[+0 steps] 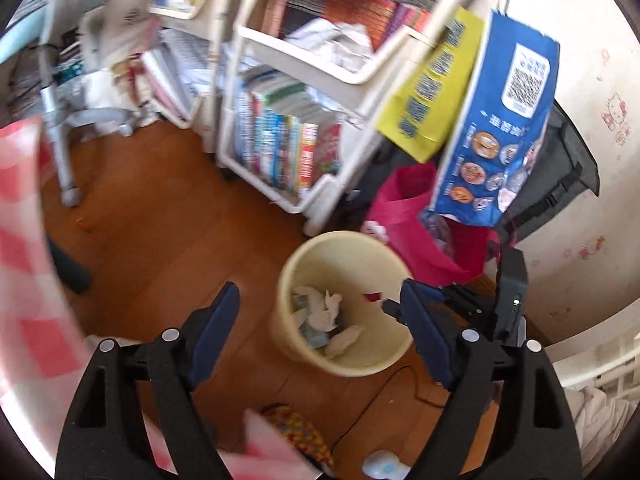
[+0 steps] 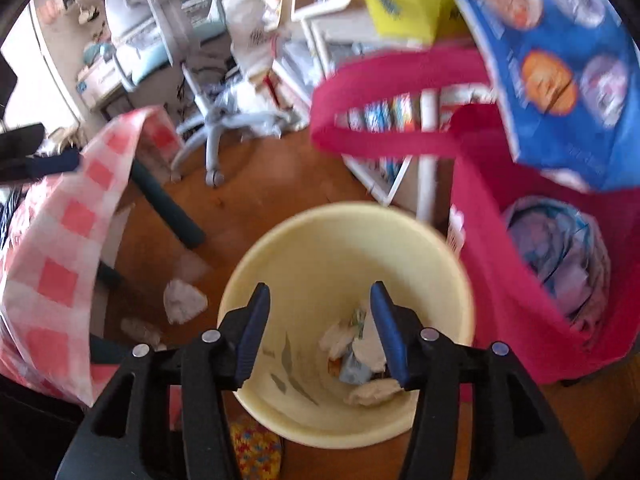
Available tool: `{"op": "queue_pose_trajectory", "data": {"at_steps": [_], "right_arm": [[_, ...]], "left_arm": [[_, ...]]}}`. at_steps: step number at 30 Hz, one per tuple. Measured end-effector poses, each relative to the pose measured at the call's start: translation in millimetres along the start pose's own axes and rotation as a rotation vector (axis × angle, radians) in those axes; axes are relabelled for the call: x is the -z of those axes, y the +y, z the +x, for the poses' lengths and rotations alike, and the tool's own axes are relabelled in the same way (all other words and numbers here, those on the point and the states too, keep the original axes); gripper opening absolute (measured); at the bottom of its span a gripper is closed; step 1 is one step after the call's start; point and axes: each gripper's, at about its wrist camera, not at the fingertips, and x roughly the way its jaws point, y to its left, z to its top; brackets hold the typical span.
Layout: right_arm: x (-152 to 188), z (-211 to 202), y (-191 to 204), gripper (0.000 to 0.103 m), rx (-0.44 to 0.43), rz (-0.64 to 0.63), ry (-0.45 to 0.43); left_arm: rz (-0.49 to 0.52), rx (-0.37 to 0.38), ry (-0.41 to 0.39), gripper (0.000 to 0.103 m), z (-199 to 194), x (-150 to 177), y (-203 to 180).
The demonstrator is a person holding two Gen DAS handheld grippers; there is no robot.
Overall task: Collect trash
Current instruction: 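Carry both tissues over the yellow bin and open both tools, then grasp the red snack bag with the left tool while the right tool grasps a small white tissue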
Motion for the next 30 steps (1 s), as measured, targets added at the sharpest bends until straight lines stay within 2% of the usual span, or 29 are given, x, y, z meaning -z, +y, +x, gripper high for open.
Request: {"op": "queue_pose_trajectory", "data": {"at_steps": [2, 6, 9, 10, 12, 14, 16, 18, 20, 24, 27, 29, 30], "right_arm": [[6, 12, 9, 0.056, -0.024, -0.033, 0.066], [20, 48, 51, 0.057, -0.055, -0.177, 0.214], [28, 76, 74, 0.057, -0.066, -0.224, 0.310], [31, 84, 81, 0.057, -0.067, -0.235, 0.331], [36, 93, 96, 0.065, -0.071, -0.248, 0.357], [39, 96, 108, 0.065, -0.058, -0.247, 0.361], [39, 96, 115, 0.064, -0.119, -0.202, 0.375], [41, 92, 127, 0.064, -0.142, -0.223, 0.371], [46, 91, 139, 0.064, -0.142, -0.257, 0.374], [44, 79, 155, 0.064, -0.094, -0.320, 0.346], [27, 54, 162, 0.064, 0.015, -0.385, 0.236], [7, 27, 166, 0.064, 0.076, -0.410, 0.121], [-11, 6, 170, 0.064, 0.080, -0.410, 0.025]], "left_arm": [[-0.012, -0.026, -0.012, 0.080, -17, 7, 16], [-0.044, -0.089, -0.039, 0.081, -63, 29, 48], [-0.079, -0.140, -0.066, 0.082, -97, 48, 73], [-0.093, -0.159, -0.074, 0.082, -108, 54, 82], [-0.129, -0.188, -0.101, 0.083, -128, 66, 102], [-0.175, -0.196, -0.136, 0.083, -145, 76, 122], [-0.234, -0.184, -0.169, 0.083, -159, 84, 141], [-0.277, -0.169, -0.187, 0.083, -168, 89, 155], [-0.277, -0.169, -0.206, 0.083, -179, 90, 161], [-0.257, -0.231, -0.253, 0.083, -202, 95, 167], [-0.285, -0.330, -0.279, 0.084, -220, 103, 182], [-0.346, -0.394, -0.298, 0.084, -235, 110, 199], [-0.391, -0.437, -0.310, 0.086, -245, 117, 212]]}}
